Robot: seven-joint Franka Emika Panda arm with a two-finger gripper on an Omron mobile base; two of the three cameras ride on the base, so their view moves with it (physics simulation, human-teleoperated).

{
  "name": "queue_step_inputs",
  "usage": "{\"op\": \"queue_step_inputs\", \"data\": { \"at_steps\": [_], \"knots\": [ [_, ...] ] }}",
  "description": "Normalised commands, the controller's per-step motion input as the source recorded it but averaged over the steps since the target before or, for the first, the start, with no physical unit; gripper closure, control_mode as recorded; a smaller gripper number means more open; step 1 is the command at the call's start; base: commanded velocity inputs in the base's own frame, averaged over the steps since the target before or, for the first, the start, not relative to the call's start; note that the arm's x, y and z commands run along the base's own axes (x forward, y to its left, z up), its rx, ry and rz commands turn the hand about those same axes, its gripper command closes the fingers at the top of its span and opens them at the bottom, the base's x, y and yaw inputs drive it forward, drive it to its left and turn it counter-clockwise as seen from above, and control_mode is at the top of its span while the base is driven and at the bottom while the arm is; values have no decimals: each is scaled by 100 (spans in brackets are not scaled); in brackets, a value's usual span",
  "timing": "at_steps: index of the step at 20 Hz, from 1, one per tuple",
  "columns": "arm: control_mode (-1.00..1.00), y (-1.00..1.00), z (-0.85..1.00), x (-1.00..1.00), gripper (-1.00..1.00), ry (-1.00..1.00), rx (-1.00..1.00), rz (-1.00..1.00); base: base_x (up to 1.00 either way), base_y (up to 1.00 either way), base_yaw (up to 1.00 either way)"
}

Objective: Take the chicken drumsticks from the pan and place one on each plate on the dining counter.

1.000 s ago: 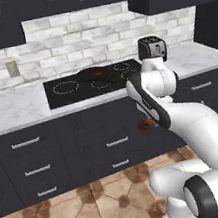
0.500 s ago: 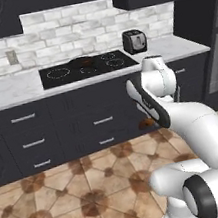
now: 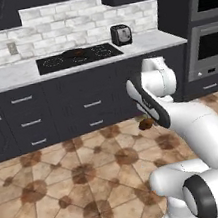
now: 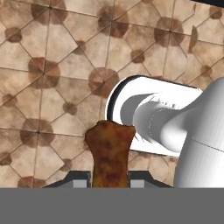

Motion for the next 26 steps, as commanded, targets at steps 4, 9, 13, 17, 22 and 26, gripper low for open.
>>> {"op": "queue_step_inputs", "data": {
  "at_steps": [4,9,13,17,22,26],
  "knots": [
    [100,0,0,0,100,0,0,0,-100,-31,1],
    [100,0,0,0,100,0,0,0,-100,-54,1],
    [100,0,0,0,100,0,0,0,-100,-82,1],
    [100,0,0,0,100,0,0,0,-100,-92,1],
    [100,0,0,0,100,0,0,0,-100,-81,2],
    [100,0,0,0,100,0,0,0,-100,-71,1]
  ]
}}
